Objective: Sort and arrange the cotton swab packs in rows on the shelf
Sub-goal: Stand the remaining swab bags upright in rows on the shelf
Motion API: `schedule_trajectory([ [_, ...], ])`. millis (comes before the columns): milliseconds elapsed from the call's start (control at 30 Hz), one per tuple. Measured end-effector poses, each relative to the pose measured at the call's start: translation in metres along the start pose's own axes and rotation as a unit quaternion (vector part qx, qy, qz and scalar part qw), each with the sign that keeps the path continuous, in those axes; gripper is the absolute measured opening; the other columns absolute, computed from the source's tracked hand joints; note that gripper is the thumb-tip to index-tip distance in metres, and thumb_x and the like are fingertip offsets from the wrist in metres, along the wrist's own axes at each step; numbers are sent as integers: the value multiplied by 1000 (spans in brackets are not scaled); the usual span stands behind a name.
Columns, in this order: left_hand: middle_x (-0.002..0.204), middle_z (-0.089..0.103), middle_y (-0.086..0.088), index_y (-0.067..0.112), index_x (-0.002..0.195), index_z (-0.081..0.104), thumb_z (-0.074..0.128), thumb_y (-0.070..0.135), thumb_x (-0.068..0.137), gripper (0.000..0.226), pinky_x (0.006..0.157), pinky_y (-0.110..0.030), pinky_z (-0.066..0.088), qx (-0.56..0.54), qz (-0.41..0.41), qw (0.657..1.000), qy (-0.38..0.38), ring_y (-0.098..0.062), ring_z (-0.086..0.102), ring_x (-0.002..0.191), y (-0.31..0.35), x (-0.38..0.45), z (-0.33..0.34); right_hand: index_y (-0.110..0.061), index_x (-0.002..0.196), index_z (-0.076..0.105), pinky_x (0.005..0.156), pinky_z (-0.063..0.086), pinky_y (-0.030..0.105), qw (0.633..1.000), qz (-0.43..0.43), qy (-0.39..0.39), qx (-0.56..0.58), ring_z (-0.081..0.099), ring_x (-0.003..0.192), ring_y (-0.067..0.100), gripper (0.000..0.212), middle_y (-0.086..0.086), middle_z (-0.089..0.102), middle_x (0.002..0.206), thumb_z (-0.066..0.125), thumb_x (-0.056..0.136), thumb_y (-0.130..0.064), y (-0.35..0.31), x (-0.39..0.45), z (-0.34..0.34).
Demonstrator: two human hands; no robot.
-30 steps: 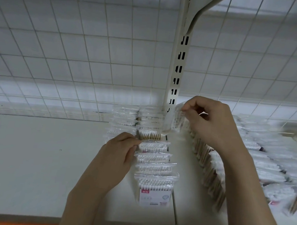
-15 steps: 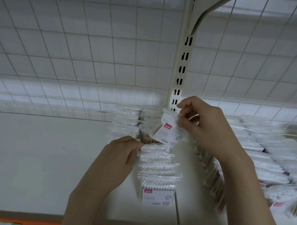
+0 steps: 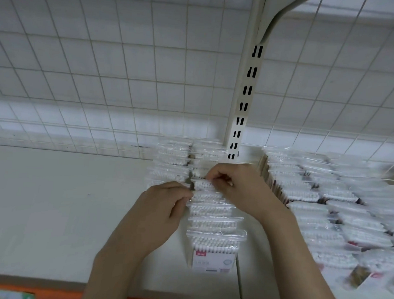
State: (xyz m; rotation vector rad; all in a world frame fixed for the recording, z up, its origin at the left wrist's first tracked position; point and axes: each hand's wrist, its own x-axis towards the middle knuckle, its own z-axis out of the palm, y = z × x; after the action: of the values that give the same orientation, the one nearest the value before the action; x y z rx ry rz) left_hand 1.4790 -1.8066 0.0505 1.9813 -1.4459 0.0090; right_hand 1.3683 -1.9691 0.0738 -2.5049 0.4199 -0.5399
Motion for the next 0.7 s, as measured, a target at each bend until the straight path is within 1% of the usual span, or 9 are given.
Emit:
schedule_trajectory([
  [100,101,65,15,18,102,70,50,16,92,22,81,-22,46,8,3,1000,-7,0,57,89,0,1,-1,-12,100,69,81,47,17,1000,7,27,15,62,86,9,20,-3,70,95,54,90,-4,3,2,-3],
  [200,100,64,14,19,103,69,49,16,93,23,81,-26,47,7,3,1000,-11,-1,58,88,0,2,-1,-11,105,67,78,39,5,997,10,69,-30,55,84,5,21,-1,66,101,52,91,-6,8,8,-11],
  [267,97,64,13,18,102,69,50,15,92,22,79,-27,48,4,5,1000,-6,-3,58,85,2,2,-2,-12,108,65,76,34,8,995,15,57,-75,49,87,5,21,0,63,105,53,91,-9,12,13,-14],
  [333,95,64,12,18,101,69,52,15,92,20,76,-24,47,5,8,1000,9,-3,58,81,2,3,-3,-14,111,63,81,35,15,994,23,23,-101,47,90,5,22,-2,61,108,55,91,-13,13,19,-14],
  [433,95,61,13,19,104,69,53,15,91,20,73,-18,45,12,6,1000,19,-2,56,79,0,4,-5,-17,108,64,84,44,24,994,32,-13,-106,52,88,8,19,-4,63,103,56,91,-18,10,25,-10],
  [500,95,59,15,20,105,68,54,15,91,20,71,-12,43,16,2,1000,20,-2,55,77,-2,3,-6,-17,104,65,83,46,27,992,34,-28,-116,52,83,8,17,-5,61,97,57,90,-23,8,28,-6],
  [600,93,55,16,19,107,67,56,15,90,21,68,-9,38,28,-11,999,24,1,52,71,-5,2,-9,-17,99,70,77,45,24,990,23,-39,-132,50,76,5,16,-16,50,78,58,90,-23,7,32,-3],
  [633,92,52,15,18,109,66,57,14,89,22,67,-9,37,32,-19,999,30,2,51,69,-7,2,-10,-17,99,70,76,44,22,990,19,-36,-134,49,76,4,16,-18,46,76,57,90,-21,7,33,-3],
  [700,91,48,14,17,112,64,59,13,88,25,68,-14,38,42,-40,997,42,-1,50,68,-10,2,-11,-17,99,71,74,40,20,990,17,-27,-139,47,76,4,18,-17,45,76,55,90,-17,7,35,-3],
])
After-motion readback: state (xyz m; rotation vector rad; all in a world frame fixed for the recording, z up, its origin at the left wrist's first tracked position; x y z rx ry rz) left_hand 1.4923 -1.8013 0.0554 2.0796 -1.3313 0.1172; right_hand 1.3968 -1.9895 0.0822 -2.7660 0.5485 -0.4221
